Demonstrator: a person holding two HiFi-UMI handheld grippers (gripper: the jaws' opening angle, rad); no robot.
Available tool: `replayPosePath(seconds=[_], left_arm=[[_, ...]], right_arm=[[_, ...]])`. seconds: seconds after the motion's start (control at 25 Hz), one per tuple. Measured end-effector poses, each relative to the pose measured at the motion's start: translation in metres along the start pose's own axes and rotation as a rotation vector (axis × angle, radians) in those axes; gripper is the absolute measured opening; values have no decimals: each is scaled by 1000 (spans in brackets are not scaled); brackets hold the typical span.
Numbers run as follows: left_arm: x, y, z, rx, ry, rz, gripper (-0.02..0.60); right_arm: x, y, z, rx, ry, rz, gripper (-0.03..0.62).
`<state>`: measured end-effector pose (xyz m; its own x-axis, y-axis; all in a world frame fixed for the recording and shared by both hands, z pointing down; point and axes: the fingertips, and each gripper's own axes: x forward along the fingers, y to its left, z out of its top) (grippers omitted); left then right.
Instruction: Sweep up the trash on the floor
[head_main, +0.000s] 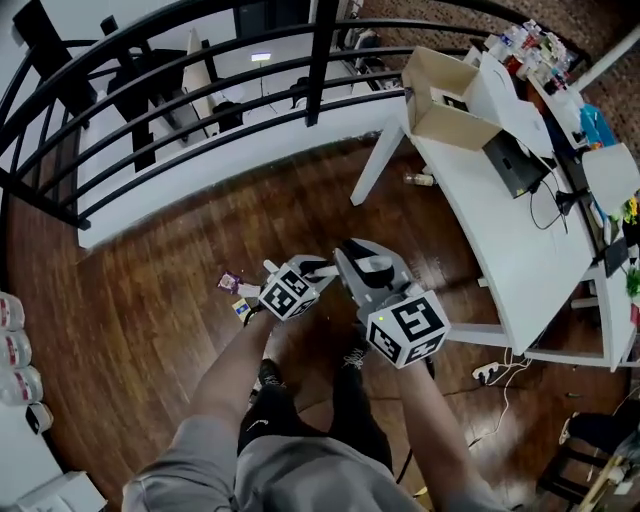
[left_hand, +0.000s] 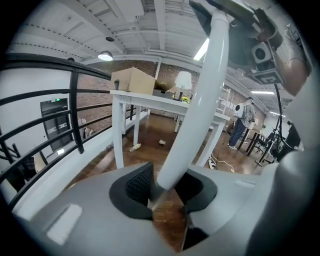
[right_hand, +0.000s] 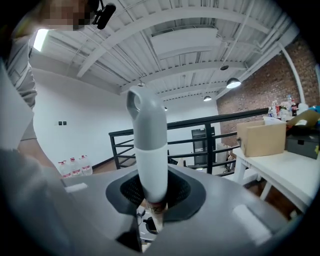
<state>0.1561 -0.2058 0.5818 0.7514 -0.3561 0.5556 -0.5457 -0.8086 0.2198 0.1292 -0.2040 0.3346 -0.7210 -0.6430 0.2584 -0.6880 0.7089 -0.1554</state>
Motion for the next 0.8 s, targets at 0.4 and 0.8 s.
replayPosePath(seconds=[0.4, 0.8], left_arm=[[143, -69, 81, 20, 16, -90, 110], [245, -93, 85, 9, 84, -121, 110]], right_arm=[[-95, -145, -2, 19, 18, -54, 57], [-134, -254, -50, 77, 78, -108, 57]])
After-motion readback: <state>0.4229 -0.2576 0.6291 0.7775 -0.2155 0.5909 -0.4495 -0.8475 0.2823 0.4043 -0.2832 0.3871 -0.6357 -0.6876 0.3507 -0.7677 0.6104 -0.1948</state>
